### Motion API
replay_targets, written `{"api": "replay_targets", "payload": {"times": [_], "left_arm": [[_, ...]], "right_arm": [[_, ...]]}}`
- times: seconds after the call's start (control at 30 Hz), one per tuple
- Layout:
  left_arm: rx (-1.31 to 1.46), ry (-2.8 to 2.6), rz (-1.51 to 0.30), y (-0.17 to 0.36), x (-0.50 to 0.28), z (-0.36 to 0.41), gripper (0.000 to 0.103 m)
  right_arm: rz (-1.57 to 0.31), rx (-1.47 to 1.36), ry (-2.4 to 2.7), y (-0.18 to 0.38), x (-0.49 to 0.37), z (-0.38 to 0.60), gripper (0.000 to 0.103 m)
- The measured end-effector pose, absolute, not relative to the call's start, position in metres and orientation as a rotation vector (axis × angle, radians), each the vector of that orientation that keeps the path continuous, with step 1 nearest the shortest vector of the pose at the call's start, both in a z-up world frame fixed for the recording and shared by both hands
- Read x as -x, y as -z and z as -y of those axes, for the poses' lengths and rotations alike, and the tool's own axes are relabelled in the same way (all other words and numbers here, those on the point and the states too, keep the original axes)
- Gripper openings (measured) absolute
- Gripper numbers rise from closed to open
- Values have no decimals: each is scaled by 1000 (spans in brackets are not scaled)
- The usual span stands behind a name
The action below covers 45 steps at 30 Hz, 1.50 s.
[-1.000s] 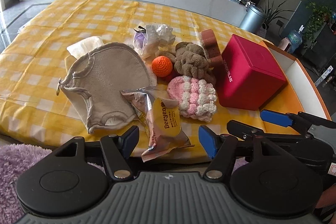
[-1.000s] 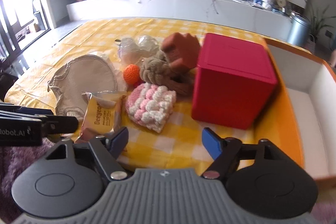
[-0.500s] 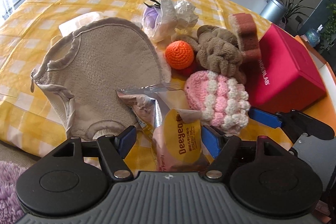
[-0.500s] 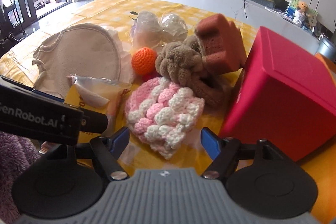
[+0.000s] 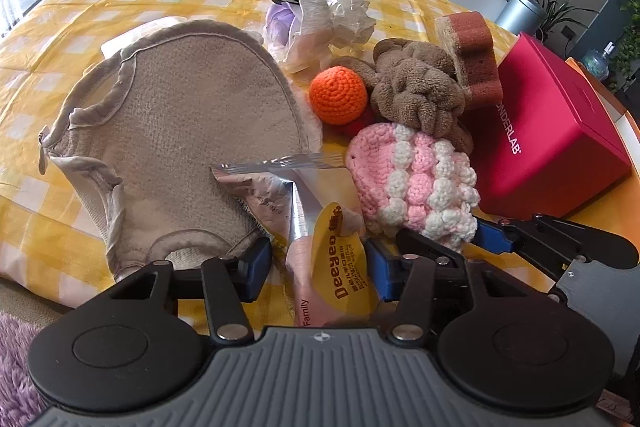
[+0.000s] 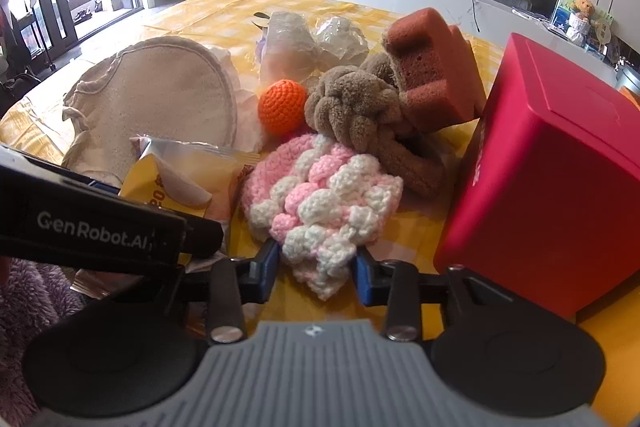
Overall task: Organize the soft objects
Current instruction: 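Grasp the Deeyeo snack bag with the left gripper while the right grasps the pink crocheted pad, then carry the snack bag and crocheted pad over the open orange box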
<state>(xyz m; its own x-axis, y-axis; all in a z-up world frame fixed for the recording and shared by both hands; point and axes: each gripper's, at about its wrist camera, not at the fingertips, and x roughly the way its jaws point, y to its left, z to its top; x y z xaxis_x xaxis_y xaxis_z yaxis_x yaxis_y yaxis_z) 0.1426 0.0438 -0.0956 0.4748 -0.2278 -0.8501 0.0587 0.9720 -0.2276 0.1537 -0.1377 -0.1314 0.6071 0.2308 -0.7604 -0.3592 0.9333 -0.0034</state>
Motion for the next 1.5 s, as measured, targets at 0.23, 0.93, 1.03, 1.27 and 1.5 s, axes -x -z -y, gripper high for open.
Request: {"api": "replay_targets", "payload": {"times": [0.23, 0.93, 1.03, 1.27, 1.5], "left_arm": [[204, 188, -1015, 88, -133, -49, 44], [174, 218, -808, 2, -74, -41, 41], [160, 250, -778, -21, -67, -31, 41], [109, 372, -715, -62, -65, 8, 41], [53, 575, -757, -88, -93, 79, 41]], "right_arm": [[-824, 171, -344, 118, -143, 139, 30], [-651, 104, -308, 36, -73, 165, 28], [-621, 79, -287, 17, -61, 176, 28], [-543, 94, -194, -35, -32, 224, 28], [-566, 133, -63, -67, -30, 291, 28]]}}
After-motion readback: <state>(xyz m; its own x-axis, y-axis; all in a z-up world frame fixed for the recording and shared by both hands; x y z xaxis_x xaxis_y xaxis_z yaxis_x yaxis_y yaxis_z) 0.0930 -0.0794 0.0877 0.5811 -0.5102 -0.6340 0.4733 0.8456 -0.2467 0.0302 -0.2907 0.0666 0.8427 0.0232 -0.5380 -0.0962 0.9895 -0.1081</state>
